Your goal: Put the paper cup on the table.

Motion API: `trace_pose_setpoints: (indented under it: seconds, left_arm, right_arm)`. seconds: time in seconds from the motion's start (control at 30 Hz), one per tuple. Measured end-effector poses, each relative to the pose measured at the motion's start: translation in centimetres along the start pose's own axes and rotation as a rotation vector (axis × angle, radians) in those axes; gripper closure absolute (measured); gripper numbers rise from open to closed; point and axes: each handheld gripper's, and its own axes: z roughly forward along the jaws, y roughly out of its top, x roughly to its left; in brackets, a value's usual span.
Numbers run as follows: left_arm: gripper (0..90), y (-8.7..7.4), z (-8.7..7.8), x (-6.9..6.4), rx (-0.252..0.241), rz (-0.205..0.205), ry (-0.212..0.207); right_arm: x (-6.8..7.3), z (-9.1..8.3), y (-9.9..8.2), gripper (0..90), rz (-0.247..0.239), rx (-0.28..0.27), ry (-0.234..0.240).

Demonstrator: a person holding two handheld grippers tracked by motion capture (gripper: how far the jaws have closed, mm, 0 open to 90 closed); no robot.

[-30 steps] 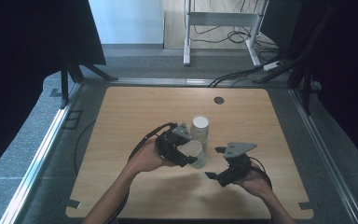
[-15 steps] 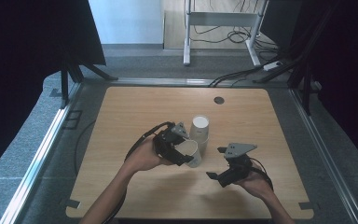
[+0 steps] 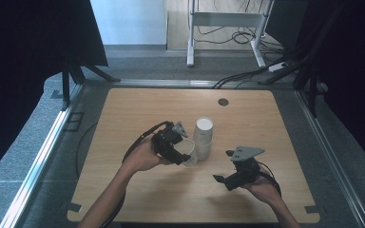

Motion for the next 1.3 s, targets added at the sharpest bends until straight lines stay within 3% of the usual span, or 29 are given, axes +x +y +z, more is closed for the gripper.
trace_pose_setpoints:
  seconds: [0.37,0.93,1.0,1.3]
  left_arm:
    - [31.5,-0.6,-0.3,1.3,0.050,-0.034,0.061]
    - [30.9,-2.2,-0.3,4.1,0.139,-0.124,0.156]
    - [30.8,-2.5,-0.1,4.4,0.137,-0.153,0.169]
    - [30.4,-3.5,0.7,6.4,0.217,-0.199,0.221]
  right_arm:
    - [-0.2,-0.2,-1.0,0.0,0.024,0.009,-0.034]
    - [-0.8,-0.7,-2.5,0.0,0.053,0.014,-0.081]
    - [-0.9,-0.7,-2.8,0.0,0.059,0.017,-0.083]
    - [-1.2,-0.5,-3.6,0.0,0.075,0.041,-0.098]
